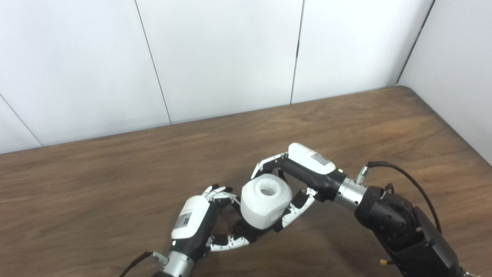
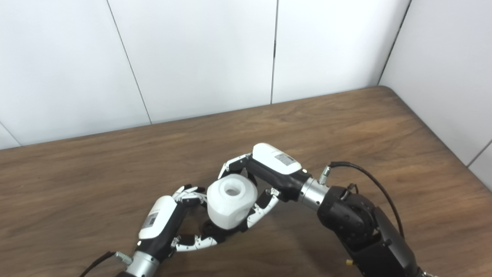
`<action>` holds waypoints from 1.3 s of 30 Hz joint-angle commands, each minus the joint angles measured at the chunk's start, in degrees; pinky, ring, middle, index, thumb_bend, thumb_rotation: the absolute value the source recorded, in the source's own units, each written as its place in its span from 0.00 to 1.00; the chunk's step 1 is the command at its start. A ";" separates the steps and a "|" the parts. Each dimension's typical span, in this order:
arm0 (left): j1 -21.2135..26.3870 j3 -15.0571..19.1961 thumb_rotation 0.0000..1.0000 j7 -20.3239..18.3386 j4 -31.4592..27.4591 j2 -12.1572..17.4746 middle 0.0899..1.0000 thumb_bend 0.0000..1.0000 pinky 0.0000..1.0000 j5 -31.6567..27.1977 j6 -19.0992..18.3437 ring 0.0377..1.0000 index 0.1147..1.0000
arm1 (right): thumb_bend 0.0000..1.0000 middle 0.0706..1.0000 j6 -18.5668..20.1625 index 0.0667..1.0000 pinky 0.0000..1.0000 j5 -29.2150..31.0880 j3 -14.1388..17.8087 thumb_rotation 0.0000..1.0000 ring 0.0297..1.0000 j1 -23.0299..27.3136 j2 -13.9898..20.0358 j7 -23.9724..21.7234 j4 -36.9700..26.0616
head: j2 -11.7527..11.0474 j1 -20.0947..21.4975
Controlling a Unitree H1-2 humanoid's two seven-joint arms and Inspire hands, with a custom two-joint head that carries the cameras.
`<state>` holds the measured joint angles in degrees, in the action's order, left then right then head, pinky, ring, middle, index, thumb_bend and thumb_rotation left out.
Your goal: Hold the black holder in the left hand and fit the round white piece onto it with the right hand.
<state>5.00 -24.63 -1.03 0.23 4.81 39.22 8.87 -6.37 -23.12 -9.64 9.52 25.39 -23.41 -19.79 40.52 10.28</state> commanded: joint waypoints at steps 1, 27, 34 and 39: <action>-1.67 -0.60 0.06 0.23 -0.16 -0.84 0.67 0.52 0.95 -0.85 0.23 0.85 0.42 | 0.52 0.38 -1.90 0.50 0.25 0.73 0.41 0.00 0.30 1.92 0.03 1.23 -0.64 | 0.22 0.06; -1.82 -0.08 0.06 -1.24 -2.52 -1.05 0.67 0.52 0.96 -1.12 -1.36 0.86 0.42 | 0.52 0.40 -6.27 0.50 0.26 -1.32 -0.51 0.00 0.32 -1.56 0.16 3.36 1.73 | 2.43 0.22; -1.75 0.10 0.06 -1.45 -2.75 -1.20 0.67 0.52 0.96 -0.91 -1.82 0.85 0.42 | 0.52 0.39 -7.83 0.50 0.26 -1.59 -1.36 0.00 0.31 -3.53 0.66 3.97 1.59 | 3.01 0.05; -1.74 0.21 0.06 -1.36 -2.84 -1.40 0.67 0.52 0.97 -0.96 -1.87 0.86 0.42 | 0.52 0.39 -10.26 0.50 0.25 -3.03 -1.45 0.00 0.31 -3.88 0.78 5.38 2.26 | 3.06 0.01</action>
<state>3.35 -24.40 -2.90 -1.82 4.23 38.99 6.89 -14.20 -25.96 -11.09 5.55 25.27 -18.48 -17.07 43.51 10.28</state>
